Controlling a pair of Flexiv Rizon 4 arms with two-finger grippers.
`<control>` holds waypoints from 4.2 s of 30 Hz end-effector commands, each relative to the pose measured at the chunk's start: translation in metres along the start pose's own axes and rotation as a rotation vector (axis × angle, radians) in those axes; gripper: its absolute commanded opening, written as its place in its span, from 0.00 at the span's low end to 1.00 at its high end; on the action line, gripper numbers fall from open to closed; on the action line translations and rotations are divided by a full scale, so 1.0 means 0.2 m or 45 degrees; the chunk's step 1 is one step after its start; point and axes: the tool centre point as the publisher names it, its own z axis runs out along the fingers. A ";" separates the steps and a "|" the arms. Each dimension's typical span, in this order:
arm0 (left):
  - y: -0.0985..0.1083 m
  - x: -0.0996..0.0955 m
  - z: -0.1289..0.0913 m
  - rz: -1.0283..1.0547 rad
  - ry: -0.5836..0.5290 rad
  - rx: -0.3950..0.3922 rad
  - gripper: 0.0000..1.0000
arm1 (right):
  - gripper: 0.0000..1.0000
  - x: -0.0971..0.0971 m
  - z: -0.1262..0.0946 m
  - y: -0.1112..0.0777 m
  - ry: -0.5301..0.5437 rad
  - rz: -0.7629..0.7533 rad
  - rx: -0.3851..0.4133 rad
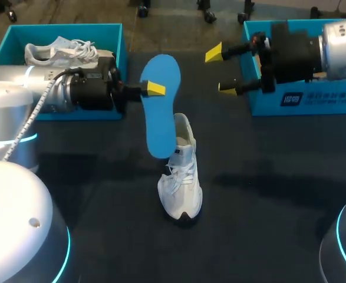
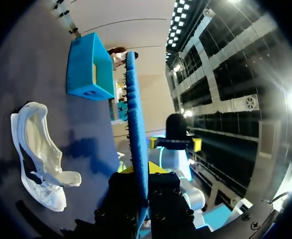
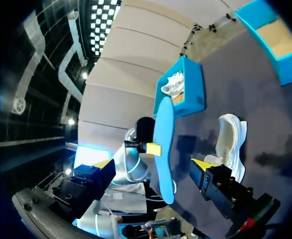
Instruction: Take the shoe out of the shoebox, open the shoe tongue, remove and reinsert the insole, then place the shoe into the shoebox
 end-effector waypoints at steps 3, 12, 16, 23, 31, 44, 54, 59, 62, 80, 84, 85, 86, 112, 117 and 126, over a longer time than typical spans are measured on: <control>-0.04 -0.08 0.01 -0.027 -0.002 -0.016 0.00 | 1.00 0.10 0.02 -0.02 -0.227 -0.007 0.012; -0.09 -0.12 0.03 -0.079 0.010 0.002 0.00 | 1.00 0.22 0.10 -0.01 -0.465 0.028 0.080; -0.11 -0.12 0.05 -0.139 0.026 0.023 0.00 | 1.00 0.25 0.13 0.01 -0.572 0.056 0.145; -0.13 -0.08 0.07 -0.185 0.050 0.009 0.00 | 1.00 0.32 0.18 0.05 -0.761 0.101 0.237; -0.12 -0.04 0.03 -0.208 0.043 -0.046 0.00 | 1.00 0.37 0.23 0.09 -0.970 0.091 0.275; -0.14 -0.03 0.01 -0.213 0.039 -0.025 0.00 | 1.00 0.37 0.24 0.12 -1.109 0.181 0.218; -0.15 -0.03 0.00 -0.218 0.043 -0.023 0.00 | 1.00 0.35 0.23 0.13 -1.176 0.081 0.151; -0.14 -0.03 0.00 -0.217 0.045 -0.024 0.00 | 1.00 0.32 0.23 0.13 -1.355 -0.067 0.010; -0.14 -0.03 -0.01 -0.219 0.047 -0.026 0.00 | 1.00 0.30 0.25 0.13 -1.424 -0.095 0.010; -0.18 -0.06 0.02 -0.250 0.046 -0.004 0.00 | 1.00 0.31 0.48 0.09 -1.617 -0.165 0.106; -0.18 -0.06 0.02 -0.249 0.042 0.000 0.00 | 1.00 0.29 0.51 0.07 -1.618 -0.168 0.125; -0.19 -0.06 0.01 -0.244 0.034 0.005 0.00 | 1.00 0.28 0.52 0.06 -1.610 -0.170 0.135; -0.19 -0.06 0.01 -0.244 0.034 0.005 0.00 | 1.00 0.27 0.52 0.05 -1.607 -0.165 0.140; -0.19 -0.06 0.01 -0.244 0.034 0.005 0.00 | 1.00 0.12 0.32 0.04 -1.421 -0.088 0.141; -0.19 -0.06 0.01 -0.244 0.034 0.005 0.00 | 1.00 0.10 0.29 0.05 -1.287 -0.096 0.168; -0.19 -0.06 0.01 -0.244 0.034 0.005 0.00 | 1.00 0.07 0.26 0.06 -1.046 -0.100 0.185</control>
